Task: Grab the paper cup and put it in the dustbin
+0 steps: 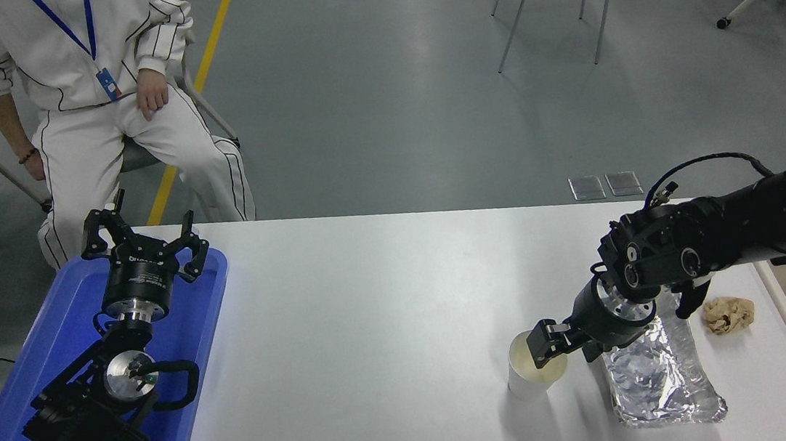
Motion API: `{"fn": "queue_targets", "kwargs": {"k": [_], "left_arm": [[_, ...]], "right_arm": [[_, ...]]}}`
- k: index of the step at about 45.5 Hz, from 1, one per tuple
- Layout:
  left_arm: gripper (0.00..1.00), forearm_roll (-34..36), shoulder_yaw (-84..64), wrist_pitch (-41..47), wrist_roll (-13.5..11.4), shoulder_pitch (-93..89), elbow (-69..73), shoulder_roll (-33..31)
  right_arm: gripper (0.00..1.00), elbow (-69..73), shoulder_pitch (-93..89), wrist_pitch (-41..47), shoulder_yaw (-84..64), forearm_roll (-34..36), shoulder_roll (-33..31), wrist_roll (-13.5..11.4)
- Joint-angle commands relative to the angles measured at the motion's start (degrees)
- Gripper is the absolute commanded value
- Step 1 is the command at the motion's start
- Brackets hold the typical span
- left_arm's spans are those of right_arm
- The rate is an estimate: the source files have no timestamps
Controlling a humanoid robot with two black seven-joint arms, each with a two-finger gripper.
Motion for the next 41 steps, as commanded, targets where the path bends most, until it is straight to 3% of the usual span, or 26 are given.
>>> {"fn": "queue_targets", "kwargs": {"k": [1,27,41], "left_arm": [[1.00,0.1,0.0,0.0,0.0,0.0,0.0,0.0],[1.00,0.0,0.0,0.0,0.0,0.0,0.0,0.0],[1.00,0.0,0.0,0.0,0.0,0.0,-0.1,0.0]], "right_arm": [[0.00,0.3,-0.2,1.7,0.2,0.5,-0.2,0.0],[0.00,0.3,1.4,3.8,-0.4,2.6,-0.8,-0.1],[0.00,1.9,13.4,20.3,-2.0,1.8,-6.7,-0.1]]}}
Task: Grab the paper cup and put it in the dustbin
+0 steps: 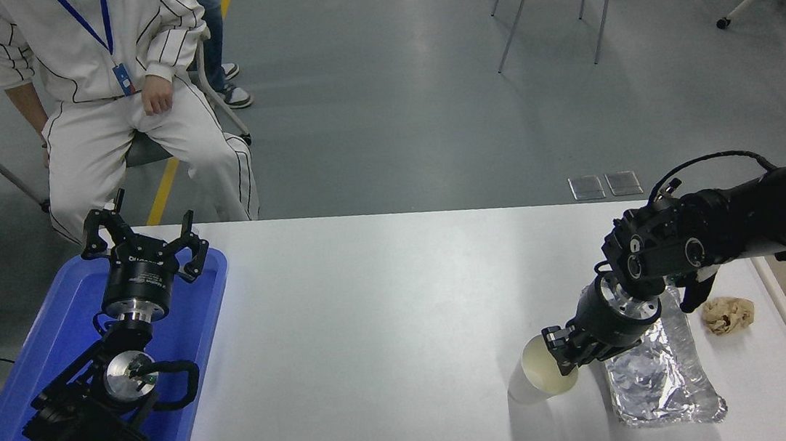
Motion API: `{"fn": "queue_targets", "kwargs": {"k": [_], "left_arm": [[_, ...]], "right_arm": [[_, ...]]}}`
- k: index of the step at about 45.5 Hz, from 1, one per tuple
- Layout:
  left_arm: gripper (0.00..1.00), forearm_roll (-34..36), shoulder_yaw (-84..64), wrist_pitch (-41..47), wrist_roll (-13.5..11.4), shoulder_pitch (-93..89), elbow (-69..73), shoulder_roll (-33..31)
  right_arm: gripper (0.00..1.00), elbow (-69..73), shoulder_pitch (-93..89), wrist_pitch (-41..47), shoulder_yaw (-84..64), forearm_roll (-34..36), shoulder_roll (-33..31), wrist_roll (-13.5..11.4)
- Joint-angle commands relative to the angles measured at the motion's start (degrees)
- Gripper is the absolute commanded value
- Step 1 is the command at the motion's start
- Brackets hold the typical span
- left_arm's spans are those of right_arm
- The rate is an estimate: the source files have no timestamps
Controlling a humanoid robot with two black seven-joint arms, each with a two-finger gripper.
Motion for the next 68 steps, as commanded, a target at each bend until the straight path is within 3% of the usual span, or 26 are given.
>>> {"fn": "queue_targets", "kwargs": {"k": [1,26,54,68], "left_arm": [[1.00,0.1,0.0,0.0,0.0,0.0,-0.1,0.0],[1.00,0.0,0.0,0.0,0.0,0.0,0.0,0.0],[1.00,0.0,0.0,0.0,0.0,0.0,0.0,0.0],[1.00,0.0,0.0,0.0,0.0,0.0,0.0,0.0]], "right_arm": [[0.00,1.8,9.1,11.2,-1.5,-0.5,-4.2,0.1],[0.00,16.4,41.3,12.1,-10.5,-0.9,-7.2,0.3],[0.00,17.5,49.7,12.1,-10.9,-1.5,-8.0,0.2],[0.00,16.7,48.4,12.1,-16.1,-4.5,-15.6,0.2]]}}
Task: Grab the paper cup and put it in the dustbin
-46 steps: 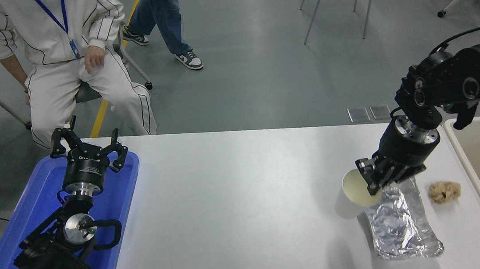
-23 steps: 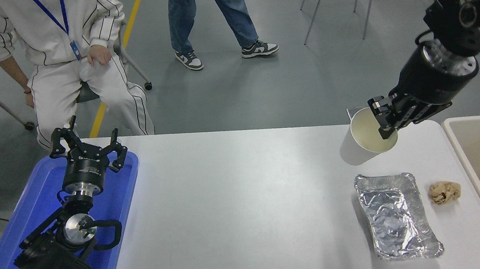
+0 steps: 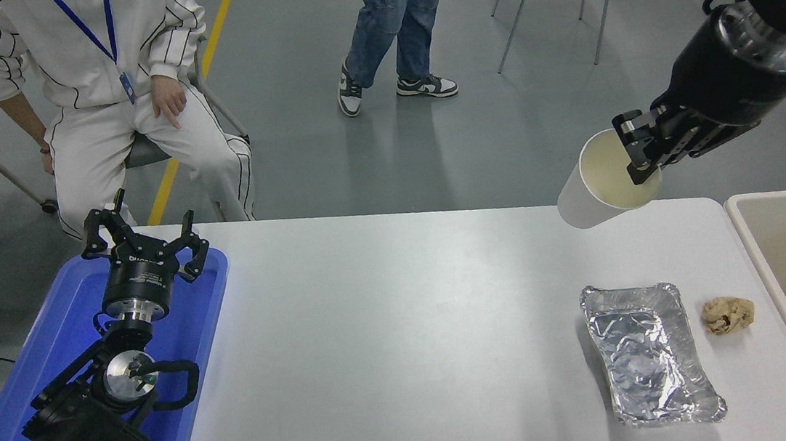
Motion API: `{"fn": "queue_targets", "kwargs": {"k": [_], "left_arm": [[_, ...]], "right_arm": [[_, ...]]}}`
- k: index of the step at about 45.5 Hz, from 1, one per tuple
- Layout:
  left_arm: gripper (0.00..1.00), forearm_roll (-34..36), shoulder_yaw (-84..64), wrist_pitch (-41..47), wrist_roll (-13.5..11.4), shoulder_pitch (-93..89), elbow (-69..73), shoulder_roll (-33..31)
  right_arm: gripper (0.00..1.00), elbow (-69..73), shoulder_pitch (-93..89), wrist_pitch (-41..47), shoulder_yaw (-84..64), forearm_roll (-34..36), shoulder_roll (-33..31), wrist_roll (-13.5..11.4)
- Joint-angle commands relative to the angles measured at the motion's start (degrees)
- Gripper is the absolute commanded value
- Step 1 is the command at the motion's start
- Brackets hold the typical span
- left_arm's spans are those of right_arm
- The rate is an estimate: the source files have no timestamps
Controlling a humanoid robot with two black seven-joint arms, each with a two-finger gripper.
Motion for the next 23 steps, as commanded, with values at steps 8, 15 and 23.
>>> {"fn": "queue_targets", "kwargs": {"k": [8,15,23], "left_arm": [[1.00,0.0,0.0,0.0,0.0,0.1,0.1,0.0],[1.00,0.0,0.0,0.1,0.0,0.1,0.1,0.0],[1.00,0.0,0.0,0.0,-0.1,0.1,0.1,0.0]], "right_arm": [[0.00,-2.5,-1.8,0.0,-9.8,-4.9,-11.6,-0.1],[0.00,-3.0,-2.4,0.0,-12.5,-10.8,-18.8,-0.2],[0.00,-5.1,-2.4,0.0,-18.4,-15.9,-26.1,-0.2]]}}
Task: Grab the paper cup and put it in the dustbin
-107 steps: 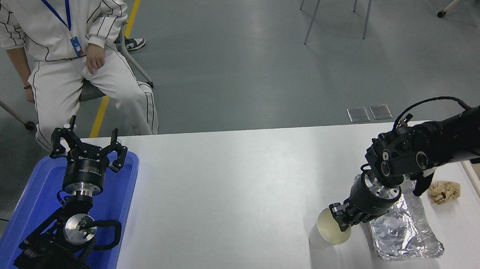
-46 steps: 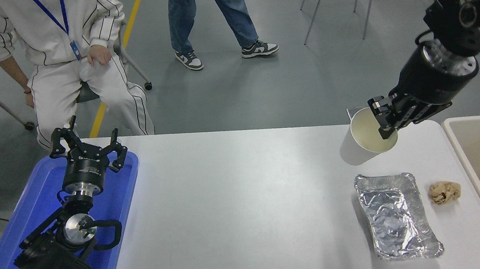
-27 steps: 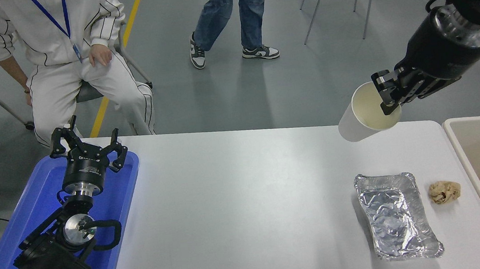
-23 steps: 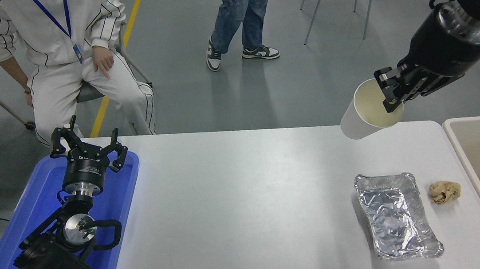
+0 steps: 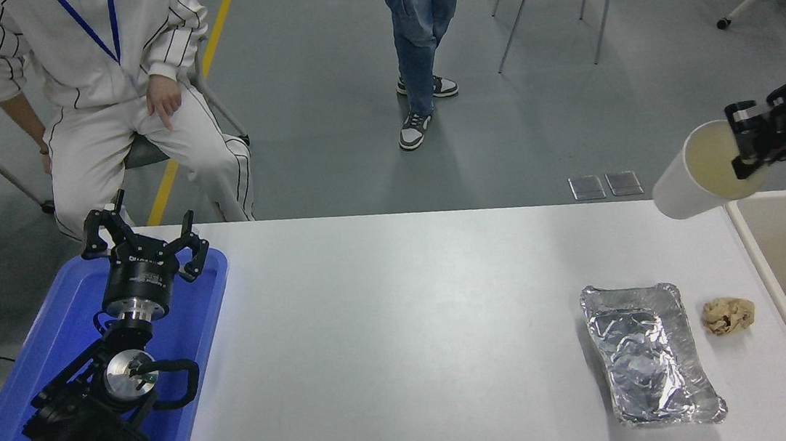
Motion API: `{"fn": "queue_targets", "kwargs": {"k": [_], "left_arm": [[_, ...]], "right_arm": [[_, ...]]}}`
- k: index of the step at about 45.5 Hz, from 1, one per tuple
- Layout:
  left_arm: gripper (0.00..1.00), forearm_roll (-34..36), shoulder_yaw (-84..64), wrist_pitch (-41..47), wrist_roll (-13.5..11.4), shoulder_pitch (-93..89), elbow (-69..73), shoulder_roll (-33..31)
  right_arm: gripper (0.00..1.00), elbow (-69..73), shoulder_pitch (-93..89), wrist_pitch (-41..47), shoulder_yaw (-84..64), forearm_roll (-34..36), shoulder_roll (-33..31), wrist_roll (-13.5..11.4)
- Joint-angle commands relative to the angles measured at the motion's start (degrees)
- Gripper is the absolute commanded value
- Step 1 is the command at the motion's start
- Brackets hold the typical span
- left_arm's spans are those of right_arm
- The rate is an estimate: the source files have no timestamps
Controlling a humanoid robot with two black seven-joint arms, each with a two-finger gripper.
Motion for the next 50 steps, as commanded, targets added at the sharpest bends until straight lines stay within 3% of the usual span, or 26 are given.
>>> {"fn": "queue_targets", "kwargs": {"k": [1,21,29,40,50], "left_arm": [[1.00,0.0,0.0,0.0,-0.1,0.0,0.0,0.0],[1.00,0.0,0.0,0.1,-0.1,0.1,0.0,0.0],[1.00,0.0,0.0,0.1,-0.2,0.1,0.0,0.0],[1.00,0.0,0.0,0.0,-0.2,0.1,0.0,0.0],[1.00,0.0,0.0,0.0,-0.2,0.1,0.0,0.0]], "right_arm": [[0.00,-2.3,-0.5,0.0,-7.7,-6.6,-10.2,-0.1],[0.00,-4.9,-1.5,0.0,-14.5,-10.9,-21.7,-0.1],[0.00,-7.8,-5.6,0.0,-13.4,-10.5,-21.8,-0.1],[0.00,-13.9,-10.7,0.0,-6.3,-10.1,-22.2,-0.1],[0.00,-23.8,-27.0,0.0,8.7,-10.0,-24.4,-0.1]]}}
